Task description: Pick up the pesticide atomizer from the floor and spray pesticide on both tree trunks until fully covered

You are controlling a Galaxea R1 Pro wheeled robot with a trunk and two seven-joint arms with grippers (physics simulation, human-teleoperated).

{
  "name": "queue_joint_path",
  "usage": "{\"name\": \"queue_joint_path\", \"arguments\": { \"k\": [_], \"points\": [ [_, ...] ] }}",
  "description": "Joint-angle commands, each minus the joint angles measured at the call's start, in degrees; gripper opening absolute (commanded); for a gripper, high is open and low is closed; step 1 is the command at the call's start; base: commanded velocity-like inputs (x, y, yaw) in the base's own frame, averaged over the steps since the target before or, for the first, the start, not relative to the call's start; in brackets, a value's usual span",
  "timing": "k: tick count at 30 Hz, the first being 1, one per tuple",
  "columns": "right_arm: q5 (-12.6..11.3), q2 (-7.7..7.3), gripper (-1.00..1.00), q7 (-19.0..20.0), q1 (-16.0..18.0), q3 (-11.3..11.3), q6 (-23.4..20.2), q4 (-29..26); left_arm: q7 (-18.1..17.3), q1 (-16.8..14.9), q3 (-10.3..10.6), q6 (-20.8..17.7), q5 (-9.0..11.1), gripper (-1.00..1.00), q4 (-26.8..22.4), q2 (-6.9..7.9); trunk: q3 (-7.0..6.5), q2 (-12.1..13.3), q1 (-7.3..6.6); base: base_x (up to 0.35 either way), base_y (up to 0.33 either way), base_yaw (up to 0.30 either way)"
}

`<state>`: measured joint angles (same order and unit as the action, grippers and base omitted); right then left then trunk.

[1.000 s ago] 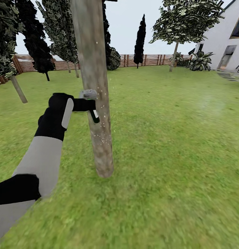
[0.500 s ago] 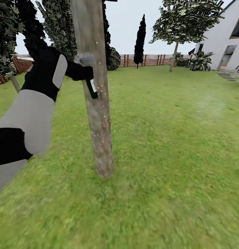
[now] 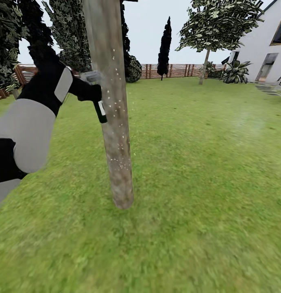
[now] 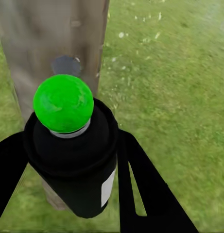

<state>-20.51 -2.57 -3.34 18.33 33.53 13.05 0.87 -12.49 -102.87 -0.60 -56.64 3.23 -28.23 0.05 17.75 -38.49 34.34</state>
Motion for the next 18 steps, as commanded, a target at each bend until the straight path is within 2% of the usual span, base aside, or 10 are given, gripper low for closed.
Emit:
{"name": "queue_joint_path", "arguments": {
  "k": [1,5,11,15,18],
  "points": [
    [-0.40,0.02,1.00,-0.09,0.04,0.49,0.22,0.09,0.05,-0.05,-0.20,-0.32,0.99,-1.00,0.12,0.38,0.08,-0.07,0.01,0.000,0.000,0.000],
    [-0.40,0.02,1.00,-0.09,0.07,0.49,0.22,0.09,0.06,-0.06,-0.03,-0.31,0.99,-1.00,1.83,0.90,0.08,-0.07,0.01,0.000,0.000,0.000],
    [-0.40,0.02,1.00,-0.09,0.05,0.49,0.22,0.09,0.15,-0.07,-0.34,-0.14,1.01,-1.00,5.00,0.48,0.08,-0.07,0.01,0.000,0.000,0.000],
    [-0.40,0.02,1.00,-0.09,0.06,0.49,0.22,0.09,0.39,-0.05,-0.42,0.17,1.07,-1.00,12.04,-0.56,0.08,-0.07,0.01,0.000,0.000,0.000],
    [-0.40,0.02,1.00,-0.09,0.07,0.49,0.22,0.09,0.44,-0.06,-0.45,2.20,1.03,-1.00,15.53,-0.71,0.08,-0.07,0.01,0.000,0.000,0.000]
  ]
}}
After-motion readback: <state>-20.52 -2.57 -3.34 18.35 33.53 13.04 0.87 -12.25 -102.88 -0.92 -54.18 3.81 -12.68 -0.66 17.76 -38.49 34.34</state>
